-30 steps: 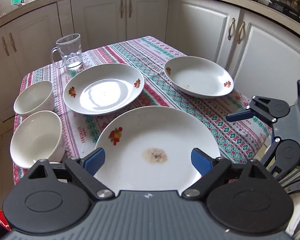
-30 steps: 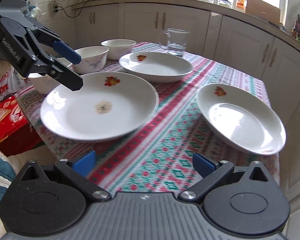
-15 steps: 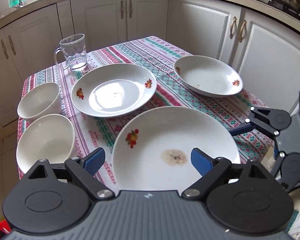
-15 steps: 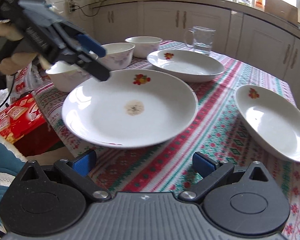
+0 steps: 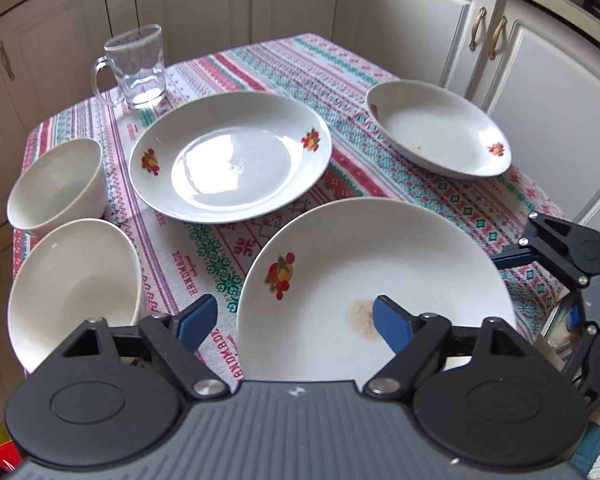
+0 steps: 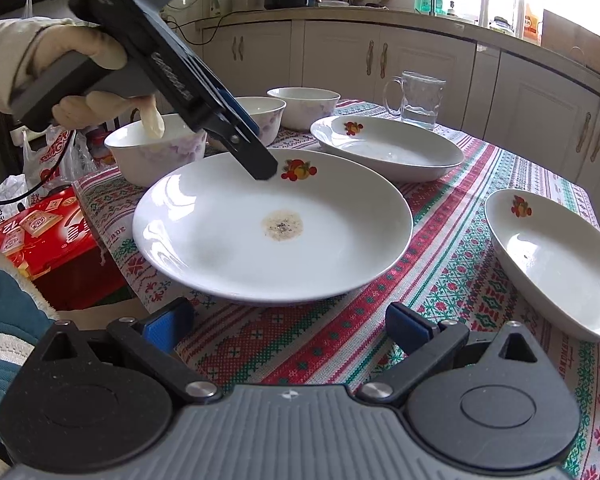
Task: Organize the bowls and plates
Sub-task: 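Carry the stained plate with the left gripper toward the other deep white plate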
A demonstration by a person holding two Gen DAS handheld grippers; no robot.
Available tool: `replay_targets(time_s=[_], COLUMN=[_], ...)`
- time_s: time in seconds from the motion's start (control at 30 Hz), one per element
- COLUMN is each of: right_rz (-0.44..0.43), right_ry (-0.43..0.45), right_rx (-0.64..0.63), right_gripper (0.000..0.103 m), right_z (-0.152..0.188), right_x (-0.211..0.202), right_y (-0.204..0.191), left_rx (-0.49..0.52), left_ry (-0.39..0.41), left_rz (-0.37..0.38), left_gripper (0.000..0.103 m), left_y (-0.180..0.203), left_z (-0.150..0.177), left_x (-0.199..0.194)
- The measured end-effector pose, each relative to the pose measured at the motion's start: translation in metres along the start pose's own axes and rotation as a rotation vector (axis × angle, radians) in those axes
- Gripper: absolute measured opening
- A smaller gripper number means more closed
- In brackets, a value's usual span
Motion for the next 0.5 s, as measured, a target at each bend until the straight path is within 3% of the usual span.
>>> replay_targets(time_s=[0.23, 0.5], right_rz=[-0.009, -0.016], right_ry=[0.008, -0.004], right_rx=[-0.016, -0.073], right_gripper=[0.103, 0.103], right_z=[-0.002, -0.004], right_x=[0.004, 0.010], right_y=[-0.006, -0.016], left_rx=[-0.016, -0.012], left_ry=[-0.062, -0.087], left_rz=[0.030, 0.056], left_gripper=[0.068, 0.063], left_y=[-0.005, -0.005], left_z=[0.000, -0.006], left_x=[0.014, 0.022])
Point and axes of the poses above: each gripper's, at about its wrist camera, not at the fingertips, and x roughly the way its jaws point, y to its right, z to its underside, the point moved 8 cm from there along x, roughly the way its jaws point, and after that the axes turned 3 degrees about x, right-handed, at the moved point
